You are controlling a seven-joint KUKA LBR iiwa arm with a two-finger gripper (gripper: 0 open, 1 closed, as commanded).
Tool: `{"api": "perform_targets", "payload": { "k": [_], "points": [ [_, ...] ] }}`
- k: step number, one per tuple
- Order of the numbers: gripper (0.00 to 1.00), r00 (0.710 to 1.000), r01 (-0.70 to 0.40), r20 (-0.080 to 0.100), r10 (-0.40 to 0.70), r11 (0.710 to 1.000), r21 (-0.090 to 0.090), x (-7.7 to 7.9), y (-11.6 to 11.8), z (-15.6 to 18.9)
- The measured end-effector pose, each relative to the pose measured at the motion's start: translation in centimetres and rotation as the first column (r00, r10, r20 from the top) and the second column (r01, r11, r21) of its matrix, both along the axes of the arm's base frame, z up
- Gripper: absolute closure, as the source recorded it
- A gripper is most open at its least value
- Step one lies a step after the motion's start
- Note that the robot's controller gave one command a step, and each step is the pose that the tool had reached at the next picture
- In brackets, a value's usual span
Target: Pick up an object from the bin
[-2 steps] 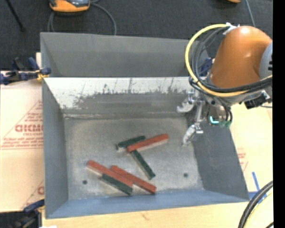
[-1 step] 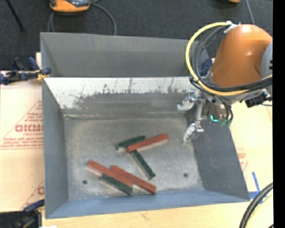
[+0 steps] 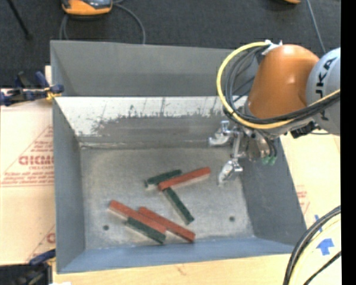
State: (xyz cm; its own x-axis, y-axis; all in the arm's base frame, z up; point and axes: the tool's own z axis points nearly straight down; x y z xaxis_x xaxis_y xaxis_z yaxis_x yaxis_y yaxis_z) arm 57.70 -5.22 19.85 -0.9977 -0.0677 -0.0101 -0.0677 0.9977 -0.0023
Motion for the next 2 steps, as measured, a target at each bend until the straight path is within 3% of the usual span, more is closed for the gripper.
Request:
{"api": "perform_targets", "payload": {
  "k": [1,2],
  "points": [
    [1.00,0.998,0.060,-0.008,-0.060,0.998,0.002,3.64,2.60,-10.27],
    [1.00,0.998,0.060,-0.008,-0.060,0.998,0.002,3.64,2.60,-10.27]
  ]
}}
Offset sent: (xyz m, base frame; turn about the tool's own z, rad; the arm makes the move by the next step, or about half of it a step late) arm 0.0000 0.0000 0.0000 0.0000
